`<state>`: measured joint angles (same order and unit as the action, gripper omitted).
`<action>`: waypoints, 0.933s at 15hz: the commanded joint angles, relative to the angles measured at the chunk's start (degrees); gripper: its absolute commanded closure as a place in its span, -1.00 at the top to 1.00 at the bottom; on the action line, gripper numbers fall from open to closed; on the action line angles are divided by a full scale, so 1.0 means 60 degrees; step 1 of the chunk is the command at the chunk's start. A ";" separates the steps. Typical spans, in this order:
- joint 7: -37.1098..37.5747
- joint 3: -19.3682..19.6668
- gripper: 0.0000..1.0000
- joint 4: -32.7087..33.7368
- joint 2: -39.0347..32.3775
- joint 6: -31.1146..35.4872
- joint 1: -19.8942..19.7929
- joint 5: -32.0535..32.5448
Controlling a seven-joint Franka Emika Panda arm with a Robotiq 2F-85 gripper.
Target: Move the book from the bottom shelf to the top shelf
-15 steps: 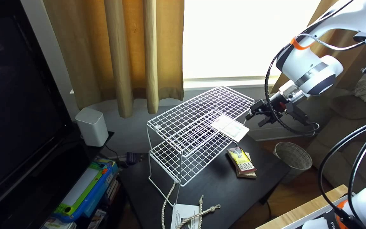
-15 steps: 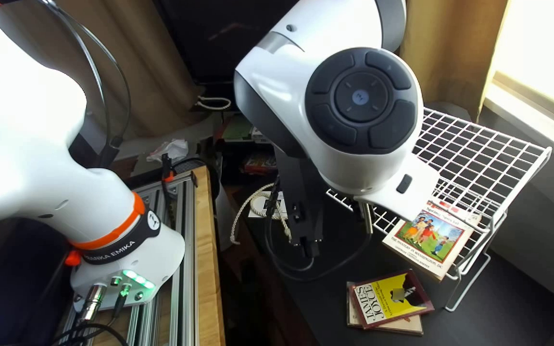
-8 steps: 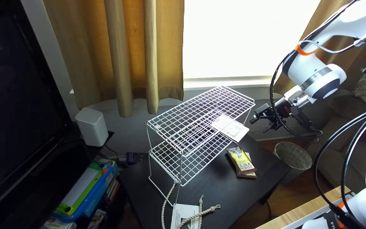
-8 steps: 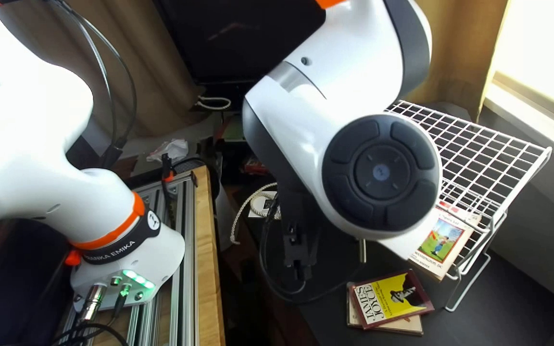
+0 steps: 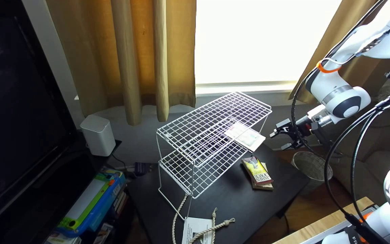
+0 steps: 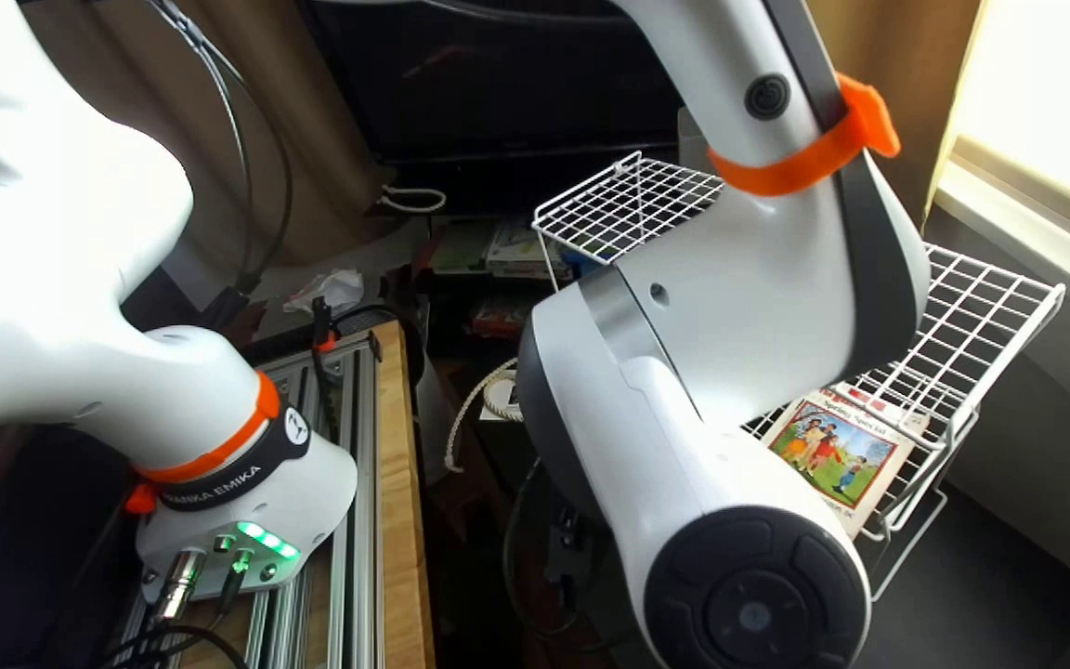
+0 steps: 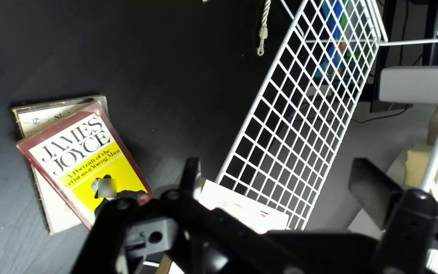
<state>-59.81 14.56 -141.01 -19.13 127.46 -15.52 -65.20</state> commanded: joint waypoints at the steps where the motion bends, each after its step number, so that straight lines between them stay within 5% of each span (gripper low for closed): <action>1: -0.0782 -0.0263 1.00 0.0733 -0.1094 -0.0761 -0.0598 -0.1093; 9: -0.1224 -0.0232 1.00 0.1993 -0.3029 -0.2030 -0.0923 -0.1946; 14: -0.1079 -0.0099 1.00 0.1965 -0.2979 -0.1880 -0.0707 -0.1679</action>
<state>-66.34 13.53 -129.32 -36.93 116.48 -20.15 -75.22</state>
